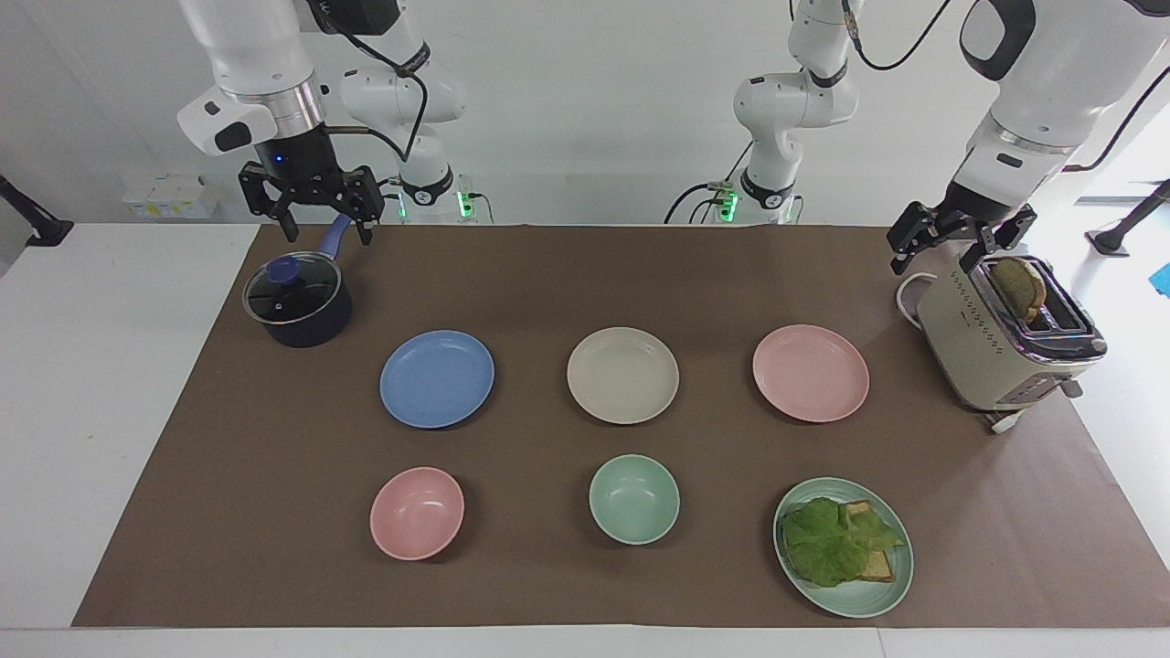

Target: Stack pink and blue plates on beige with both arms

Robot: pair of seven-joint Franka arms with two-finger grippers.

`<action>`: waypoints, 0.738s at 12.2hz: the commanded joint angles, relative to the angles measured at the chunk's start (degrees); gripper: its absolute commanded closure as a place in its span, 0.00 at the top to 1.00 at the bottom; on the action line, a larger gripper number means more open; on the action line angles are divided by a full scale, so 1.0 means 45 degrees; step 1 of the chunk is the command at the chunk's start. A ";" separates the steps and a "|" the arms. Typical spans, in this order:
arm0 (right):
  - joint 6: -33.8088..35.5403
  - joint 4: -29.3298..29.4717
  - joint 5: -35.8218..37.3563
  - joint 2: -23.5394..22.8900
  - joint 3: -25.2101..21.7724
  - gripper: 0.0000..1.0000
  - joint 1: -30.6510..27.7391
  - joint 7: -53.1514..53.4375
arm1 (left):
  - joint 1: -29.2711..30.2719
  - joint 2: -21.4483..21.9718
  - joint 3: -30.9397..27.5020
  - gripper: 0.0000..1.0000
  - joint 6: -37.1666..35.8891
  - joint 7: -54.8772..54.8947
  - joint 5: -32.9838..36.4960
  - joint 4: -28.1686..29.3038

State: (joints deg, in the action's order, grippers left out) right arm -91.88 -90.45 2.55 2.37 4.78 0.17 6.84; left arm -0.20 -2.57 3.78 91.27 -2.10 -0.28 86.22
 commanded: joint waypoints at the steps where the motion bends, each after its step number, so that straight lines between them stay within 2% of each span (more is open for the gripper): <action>1: 0.0164 -0.0212 -0.0215 0.0215 -0.0085 1.00 0.0020 0.0042 | 0.0084 0.0201 -0.0038 1.00 -0.0203 -0.0060 0.0005 0.0098; 5: 0.0164 -0.0193 -0.0215 0.0195 -0.0085 1.00 0.0020 0.0042 | 0.0085 0.0220 -0.0038 1.00 -0.0184 -0.0060 0.0005 0.0273; 9: 0.0164 -0.0193 -0.0215 0.0215 -0.0085 1.00 0.0020 0.0023 | 0.0260 0.0396 -0.0038 1.00 0.0263 -0.0060 0.0005 0.1600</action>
State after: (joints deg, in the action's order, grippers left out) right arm -91.88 -90.45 2.55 2.37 4.78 0.17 6.84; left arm 0.26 -2.45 3.53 91.25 -2.13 -0.28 89.74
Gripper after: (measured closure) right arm 0.000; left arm 0.000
